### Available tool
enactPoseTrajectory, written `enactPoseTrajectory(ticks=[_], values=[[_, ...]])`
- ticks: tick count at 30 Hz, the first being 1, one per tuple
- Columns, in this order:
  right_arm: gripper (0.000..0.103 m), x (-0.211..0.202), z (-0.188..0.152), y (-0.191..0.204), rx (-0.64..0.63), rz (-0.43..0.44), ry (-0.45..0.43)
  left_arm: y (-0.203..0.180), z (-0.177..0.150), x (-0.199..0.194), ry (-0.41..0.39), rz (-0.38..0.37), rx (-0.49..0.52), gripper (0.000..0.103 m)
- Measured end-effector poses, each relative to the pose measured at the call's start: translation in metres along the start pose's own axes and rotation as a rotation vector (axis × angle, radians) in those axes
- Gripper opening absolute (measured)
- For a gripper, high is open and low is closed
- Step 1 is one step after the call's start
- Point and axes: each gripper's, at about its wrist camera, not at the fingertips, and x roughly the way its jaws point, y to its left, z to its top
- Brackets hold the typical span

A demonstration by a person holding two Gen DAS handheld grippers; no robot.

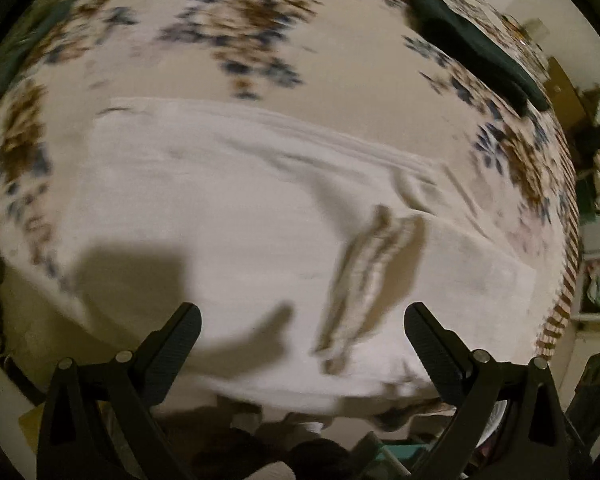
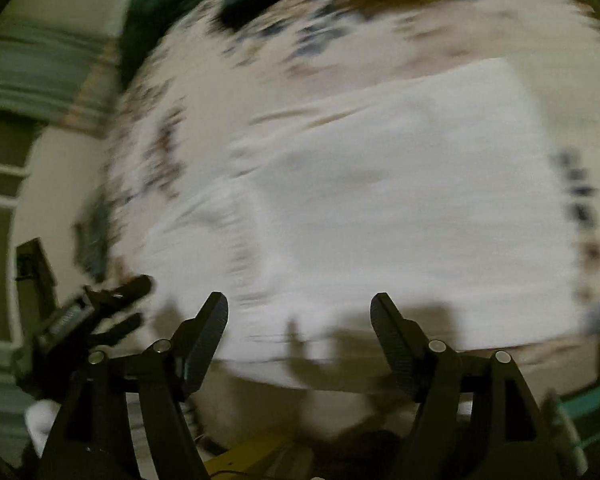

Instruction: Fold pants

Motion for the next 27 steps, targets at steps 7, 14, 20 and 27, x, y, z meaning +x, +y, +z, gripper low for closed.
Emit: enactPoseTrajectory(ticks=[7,14,20,27], values=[[0.076,-0.022,0.014,-0.075,0.138,-0.138,-0.053,-0.052,0.01,0.074,0.066,0.055,0.129,0.046],[0.076,0.0,0.022,-0.072,0.14,-0.228,-0.029,-0.032,0.011,0.06,0.035,-0.059,0.074,0.01],[0.076,0.018,0.033,-0.053,0.07,-0.345,0.01,-0.013,0.007,0.063,0.053,-0.071,0.039,0.011],[0.077,0.031,0.037,-0.03,-0.015,-0.431,0.04,-0.019,0.006,0.048,-0.008,-0.123,0.049,0.016]])
